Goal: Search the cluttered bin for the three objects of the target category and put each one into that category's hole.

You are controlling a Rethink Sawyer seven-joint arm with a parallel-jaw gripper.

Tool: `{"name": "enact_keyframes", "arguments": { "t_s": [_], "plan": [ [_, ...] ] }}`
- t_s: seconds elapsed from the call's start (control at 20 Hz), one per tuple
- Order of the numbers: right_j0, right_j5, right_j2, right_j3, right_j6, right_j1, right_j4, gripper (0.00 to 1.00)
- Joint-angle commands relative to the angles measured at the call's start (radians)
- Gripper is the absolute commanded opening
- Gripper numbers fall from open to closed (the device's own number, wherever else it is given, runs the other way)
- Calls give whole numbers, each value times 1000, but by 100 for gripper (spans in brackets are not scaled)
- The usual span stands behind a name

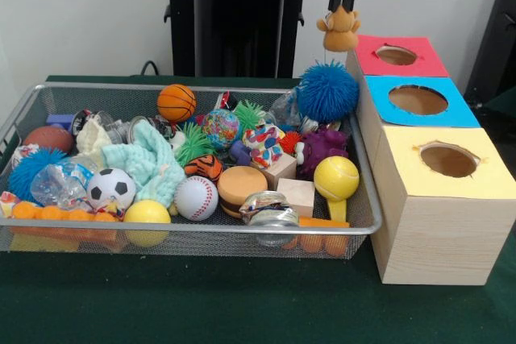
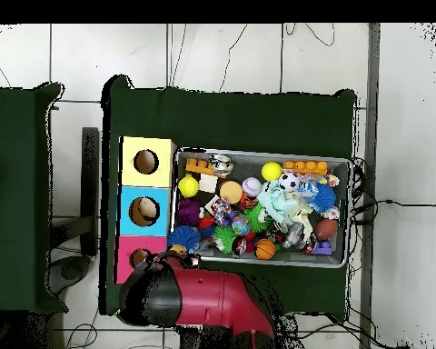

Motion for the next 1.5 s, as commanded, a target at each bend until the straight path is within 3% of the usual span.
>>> {"name": "enact_keyframes", "arguments": {
  "t_s": [0.05, 0.3, 0.55, 0.85, 1.05, 1.5],
  "plan": [
    [-19, -112, 18, 55, 157, 58, -13, 0],
    [-35, -179, 34, 68, 158, 98, -5, 0],
    [1, -237, 23, 64, 201, 139, 6, 0],
    [53, -236, 1, 12, 228, 189, 33, 0],
    [74, -220, -11, 2, 234, 188, 50, 0],
    [188, -213, -70, 75, 310, 121, 112, 0]
  ]
}}
